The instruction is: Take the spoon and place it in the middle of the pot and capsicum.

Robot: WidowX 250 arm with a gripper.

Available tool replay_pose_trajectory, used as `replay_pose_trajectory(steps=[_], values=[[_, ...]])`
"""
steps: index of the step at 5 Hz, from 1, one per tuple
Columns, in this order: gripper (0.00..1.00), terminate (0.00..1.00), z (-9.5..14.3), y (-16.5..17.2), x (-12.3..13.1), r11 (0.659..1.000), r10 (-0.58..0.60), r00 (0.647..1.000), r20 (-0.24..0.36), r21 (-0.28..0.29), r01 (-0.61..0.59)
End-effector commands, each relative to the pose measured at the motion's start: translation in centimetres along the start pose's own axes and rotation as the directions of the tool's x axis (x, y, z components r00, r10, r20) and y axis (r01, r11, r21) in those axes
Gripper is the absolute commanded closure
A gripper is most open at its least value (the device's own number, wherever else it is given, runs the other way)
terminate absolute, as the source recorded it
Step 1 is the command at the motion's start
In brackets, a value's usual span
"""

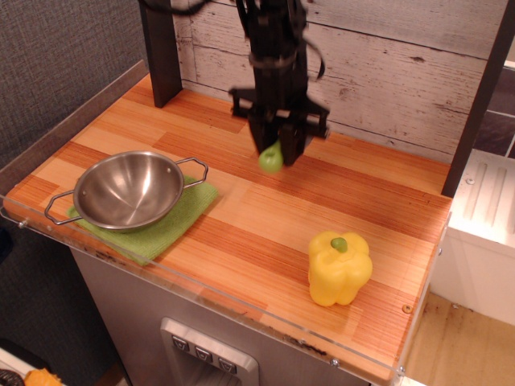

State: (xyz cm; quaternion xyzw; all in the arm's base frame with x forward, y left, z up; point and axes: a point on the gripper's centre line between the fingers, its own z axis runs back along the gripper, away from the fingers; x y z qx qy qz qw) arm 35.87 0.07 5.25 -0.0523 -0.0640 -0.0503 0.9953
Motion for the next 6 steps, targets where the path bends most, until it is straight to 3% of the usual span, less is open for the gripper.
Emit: replay_pose_trajectory(steps=[1, 2, 3, 5, 6], values=[[1.00, 0.00, 5.5, -4.1, -5.3, 0.985, -0.170, 0.981, 0.097, 0.003, 0.170], [1.00, 0.00, 2.2, -4.7, -8.4, 0.980, -0.189, 0.982, -0.004, 0.053, 0.189], [1.00, 0.00, -0.2, -4.3, -10.0, 0.982, -0.167, 0.984, -0.058, 0.081, 0.172], [1.00, 0.00, -2.0, -3.0, -11.3, 0.978, -0.108, 0.993, -0.046, 0.174, 0.115], [1.00, 0.00, -1.4, -2.0, -11.4, 0.981, -0.069, 0.997, -0.016, 0.181, 0.071]])
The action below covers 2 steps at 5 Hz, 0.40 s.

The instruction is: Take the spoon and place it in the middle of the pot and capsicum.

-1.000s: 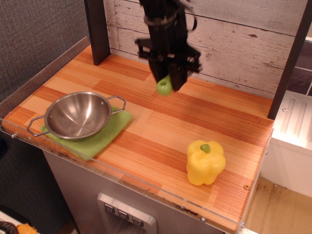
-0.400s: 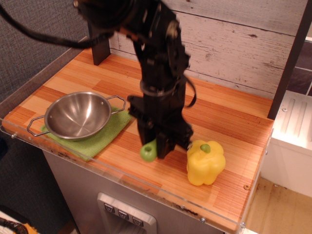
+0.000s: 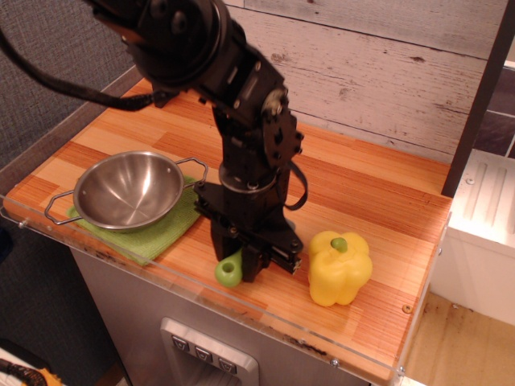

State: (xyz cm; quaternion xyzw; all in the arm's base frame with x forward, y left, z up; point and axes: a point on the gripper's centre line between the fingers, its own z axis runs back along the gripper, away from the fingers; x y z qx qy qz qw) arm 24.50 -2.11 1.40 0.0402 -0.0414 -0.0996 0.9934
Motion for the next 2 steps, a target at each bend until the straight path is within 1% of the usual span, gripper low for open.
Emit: replay_pose_trajectory(steps=[1, 2], values=[[1.00, 0.00, 1.27, 2.03, -0.19, 0.998, 0.061, 0.997, 0.048, -0.001, -0.061], [1.00, 0.00, 1.25, 2.30, -0.22, 0.998, 0.069, 0.997, 0.045, -0.019, -0.068]])
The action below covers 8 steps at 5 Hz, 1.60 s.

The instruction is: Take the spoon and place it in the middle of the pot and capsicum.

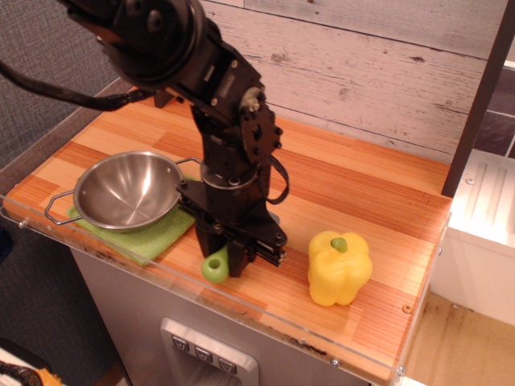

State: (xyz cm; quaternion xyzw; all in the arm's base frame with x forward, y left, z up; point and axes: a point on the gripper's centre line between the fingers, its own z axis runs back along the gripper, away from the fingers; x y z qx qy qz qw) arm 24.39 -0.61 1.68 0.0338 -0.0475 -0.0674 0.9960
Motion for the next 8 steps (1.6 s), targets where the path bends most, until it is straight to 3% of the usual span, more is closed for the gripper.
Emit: replay_pose_trajectory(steps=[1, 3, 5, 6, 7, 8], values=[[0.00, 0.00, 1.1, 0.9, 0.2, 1.000, 0.003, 1.000, 0.025, -0.021, -0.002], [0.00, 0.00, 2.1, 1.0, 0.1, 1.000, -0.006, 0.999, 0.033, -0.021, 0.007], [0.00, 0.00, 11.8, 4.9, 0.8, 0.997, 0.049, 0.976, 0.213, -0.073, -0.034], [0.00, 0.00, 12.6, 5.8, 1.7, 0.996, 0.042, 0.979, 0.201, -0.086, -0.025], [0.00, 0.00, 12.3, 6.0, 1.8, 0.996, 0.034, 0.989, 0.145, -0.089, -0.022], [0.00, 0.00, 12.1, 6.2, 1.8, 0.998, 0.047, 0.997, 0.063, -0.054, -0.043]])
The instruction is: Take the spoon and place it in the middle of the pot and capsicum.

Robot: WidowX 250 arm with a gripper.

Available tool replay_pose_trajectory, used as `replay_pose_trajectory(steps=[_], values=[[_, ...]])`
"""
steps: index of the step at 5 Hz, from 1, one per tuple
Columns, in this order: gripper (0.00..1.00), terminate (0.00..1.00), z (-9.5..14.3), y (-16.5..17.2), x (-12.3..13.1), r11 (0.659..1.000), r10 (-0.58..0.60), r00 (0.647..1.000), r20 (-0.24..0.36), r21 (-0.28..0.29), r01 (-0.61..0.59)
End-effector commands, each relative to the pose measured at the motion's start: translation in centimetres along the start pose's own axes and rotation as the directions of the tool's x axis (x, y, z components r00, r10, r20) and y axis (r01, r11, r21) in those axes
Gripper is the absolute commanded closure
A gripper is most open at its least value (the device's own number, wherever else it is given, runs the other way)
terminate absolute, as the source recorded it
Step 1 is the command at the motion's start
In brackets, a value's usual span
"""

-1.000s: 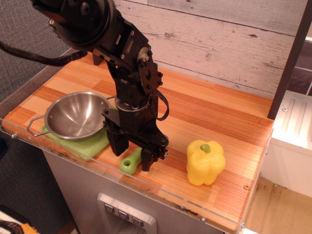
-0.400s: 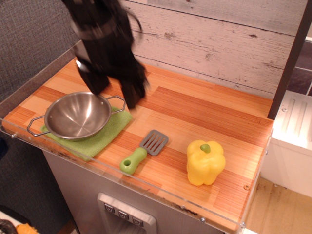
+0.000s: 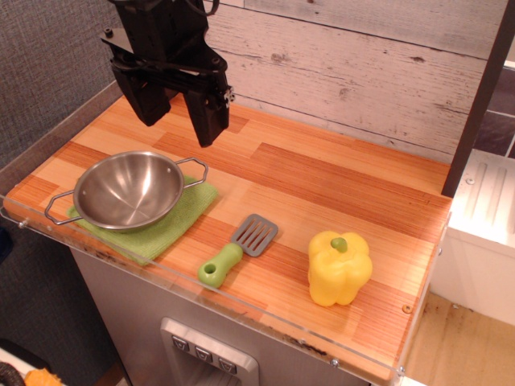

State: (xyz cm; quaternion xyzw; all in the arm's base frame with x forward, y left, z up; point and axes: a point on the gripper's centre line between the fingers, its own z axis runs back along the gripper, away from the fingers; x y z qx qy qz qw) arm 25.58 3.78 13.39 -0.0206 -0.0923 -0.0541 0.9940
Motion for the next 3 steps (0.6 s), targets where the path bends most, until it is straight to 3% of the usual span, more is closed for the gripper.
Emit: replay_pose_trajectory(steps=[1, 2, 3], values=[[0.00, 0.00, 0.99, 1.33, 0.42, 0.999, -0.048, 0.994, -0.100, 0.018, 0.050], [0.00, 0.00, 0.99, 1.33, 0.42, 0.999, -0.048, 0.994, -0.100, 0.018, 0.050], [0.00, 1.00, 0.99, 1.33, 0.42, 0.999, -0.048, 0.994, -0.100, 0.018, 0.050]])
